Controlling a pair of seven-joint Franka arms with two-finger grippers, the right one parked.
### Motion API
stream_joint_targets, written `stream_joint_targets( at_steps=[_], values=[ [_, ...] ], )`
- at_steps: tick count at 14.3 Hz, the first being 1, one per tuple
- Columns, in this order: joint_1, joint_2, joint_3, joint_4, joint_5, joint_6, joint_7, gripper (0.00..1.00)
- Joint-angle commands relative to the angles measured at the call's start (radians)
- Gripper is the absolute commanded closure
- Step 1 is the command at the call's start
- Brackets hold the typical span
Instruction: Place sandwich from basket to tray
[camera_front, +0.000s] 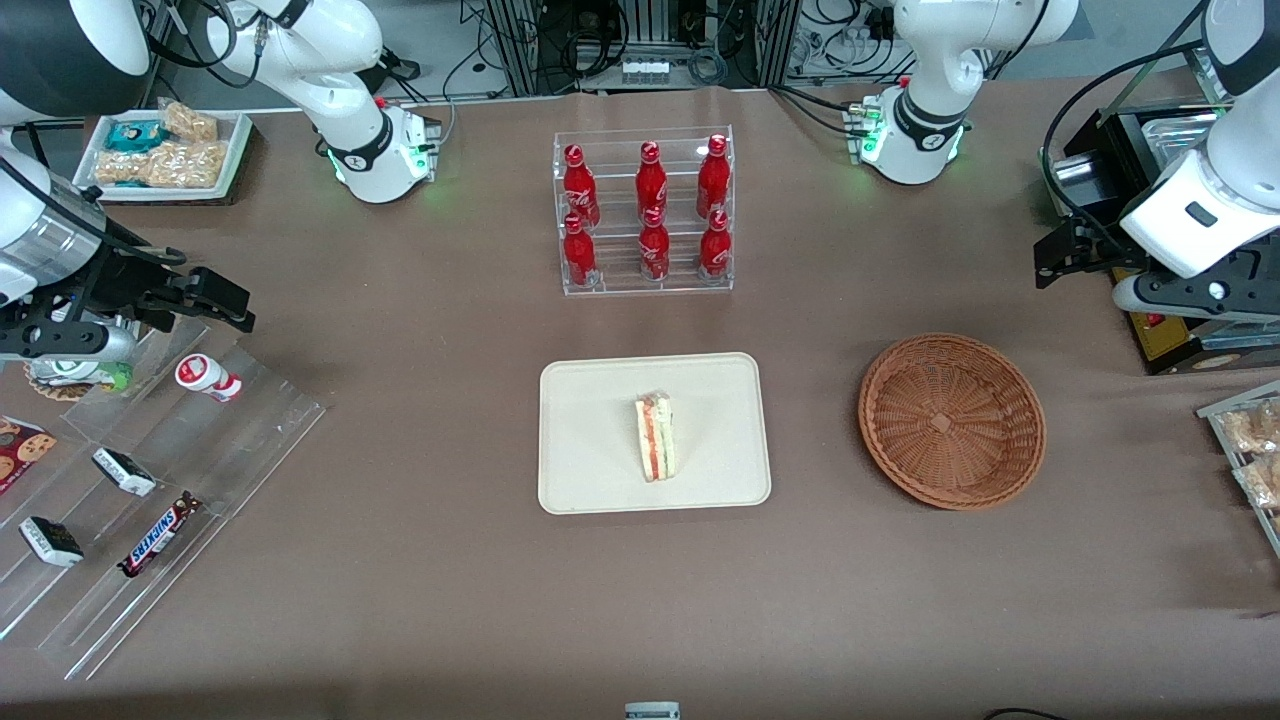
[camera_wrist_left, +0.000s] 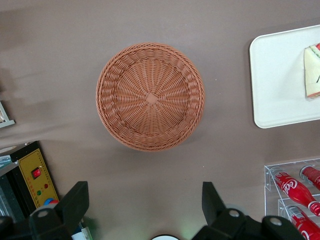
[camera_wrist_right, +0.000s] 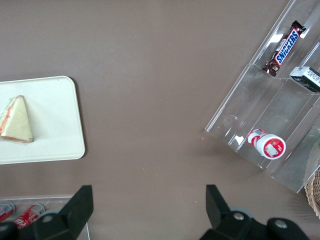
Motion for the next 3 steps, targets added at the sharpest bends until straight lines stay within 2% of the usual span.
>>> stream_joint_targets(
  at_steps=[1, 3],
  values=[
    [0.007, 0.005, -0.004, 0.01, -0.005, -0.02, 0.02, 0.0],
    [0.007, 0.01, -0.004, 0.006, -0.005, -0.014, 0.02, 0.0]
  ],
)
